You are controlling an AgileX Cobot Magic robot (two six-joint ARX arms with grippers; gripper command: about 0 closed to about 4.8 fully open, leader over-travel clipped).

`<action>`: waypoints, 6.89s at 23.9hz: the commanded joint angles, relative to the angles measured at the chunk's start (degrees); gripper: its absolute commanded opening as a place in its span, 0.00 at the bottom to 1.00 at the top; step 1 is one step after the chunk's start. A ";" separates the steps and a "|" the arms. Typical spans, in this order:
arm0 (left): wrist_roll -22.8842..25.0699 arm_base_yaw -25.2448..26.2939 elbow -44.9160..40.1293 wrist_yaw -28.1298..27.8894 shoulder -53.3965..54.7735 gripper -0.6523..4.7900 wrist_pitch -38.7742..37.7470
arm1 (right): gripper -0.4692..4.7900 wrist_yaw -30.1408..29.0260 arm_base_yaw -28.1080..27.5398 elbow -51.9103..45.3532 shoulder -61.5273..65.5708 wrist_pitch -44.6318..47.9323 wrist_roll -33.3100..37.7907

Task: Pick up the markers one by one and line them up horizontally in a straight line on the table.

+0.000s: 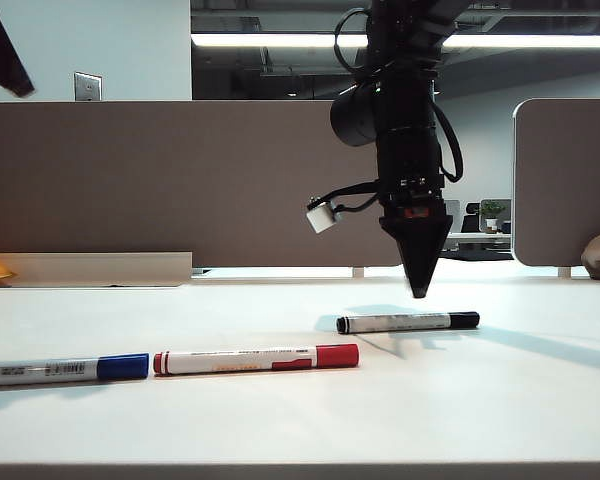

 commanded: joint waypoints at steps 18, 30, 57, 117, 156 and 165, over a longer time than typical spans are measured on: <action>0.00 0.00 0.04 1.46 -0.22 0.15 1.03 | 0.51 -2.97 0.04 0.13 1.77 3.67 -0.85; 0.02 0.00 0.04 1.36 -0.22 0.15 2.12 | 0.51 -2.99 -0.59 0.11 3.28 6.14 -0.85; 0.00 0.04 0.04 1.31 -0.22 0.15 2.16 | 0.29 -3.04 -0.70 0.11 4.68 -0.61 -0.35; 0.02 0.04 0.04 1.31 -0.22 0.15 2.34 | 0.22 -6.97 -0.70 -5.57 1.16 1.75 0.44; 0.04 0.02 0.04 1.33 -0.24 0.15 2.36 | 0.18 -10.54 2.34 -11.23 -4.68 -2.78 -3.41; 0.02 0.02 0.04 1.33 -0.59 0.15 2.34 | 0.18 -10.16 1.79 -14.03 -6.29 -2.49 -3.41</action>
